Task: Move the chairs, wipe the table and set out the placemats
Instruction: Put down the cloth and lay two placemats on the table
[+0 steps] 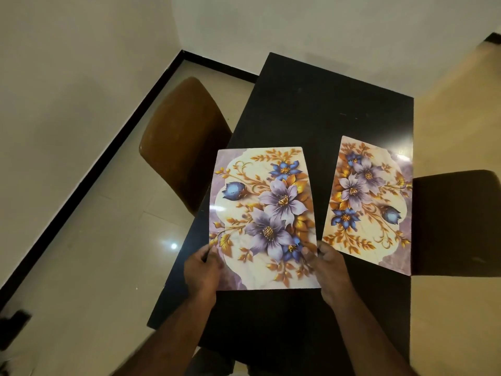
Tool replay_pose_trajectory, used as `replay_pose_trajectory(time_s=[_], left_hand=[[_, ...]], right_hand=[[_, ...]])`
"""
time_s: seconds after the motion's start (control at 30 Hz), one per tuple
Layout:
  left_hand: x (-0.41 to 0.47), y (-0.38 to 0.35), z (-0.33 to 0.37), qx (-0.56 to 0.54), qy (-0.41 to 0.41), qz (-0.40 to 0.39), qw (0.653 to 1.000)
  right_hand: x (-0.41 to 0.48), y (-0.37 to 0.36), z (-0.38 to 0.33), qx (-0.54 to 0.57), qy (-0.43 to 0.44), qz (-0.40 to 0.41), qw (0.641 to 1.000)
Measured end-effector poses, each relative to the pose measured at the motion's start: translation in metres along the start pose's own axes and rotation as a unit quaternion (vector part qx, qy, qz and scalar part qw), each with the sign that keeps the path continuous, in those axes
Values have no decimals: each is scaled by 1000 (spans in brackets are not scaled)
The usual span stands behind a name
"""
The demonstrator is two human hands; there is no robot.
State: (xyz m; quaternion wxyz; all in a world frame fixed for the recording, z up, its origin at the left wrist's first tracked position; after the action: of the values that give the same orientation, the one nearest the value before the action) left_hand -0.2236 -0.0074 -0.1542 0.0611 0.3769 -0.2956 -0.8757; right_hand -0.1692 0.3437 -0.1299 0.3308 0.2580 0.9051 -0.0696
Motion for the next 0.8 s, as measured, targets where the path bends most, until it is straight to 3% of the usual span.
replay_pose_trajectory(time_s=[0.13, 0.27, 0.5, 0.8], left_hand=[[14, 16, 32, -26, -53, -5, 998], [32, 27, 65, 33, -144, -4, 989], [71, 38, 128, 155, -302, 35, 940], [133, 43, 211, 154, -354, 49, 921]], right_hand=[[0, 5, 5, 61, -5, 6, 998], [12, 6, 12, -19, 9, 22, 1000], [44, -12, -27, -162, 89, 78, 980], [90, -47, -98, -181, 159, 124, 963]])
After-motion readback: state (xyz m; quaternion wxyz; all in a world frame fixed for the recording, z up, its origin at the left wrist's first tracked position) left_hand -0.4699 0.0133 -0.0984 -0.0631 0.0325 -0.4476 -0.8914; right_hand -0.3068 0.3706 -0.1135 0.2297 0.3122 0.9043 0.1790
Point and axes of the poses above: each hand's wrist, its own x-axis towards the middle knuckle, its own y-axis out of the back of the hand, z = x × y, the point moved 10 cm from there along x, towards the middle knuckle, and after that the axes turned 13 degrees about x, right-handed, at the moved point
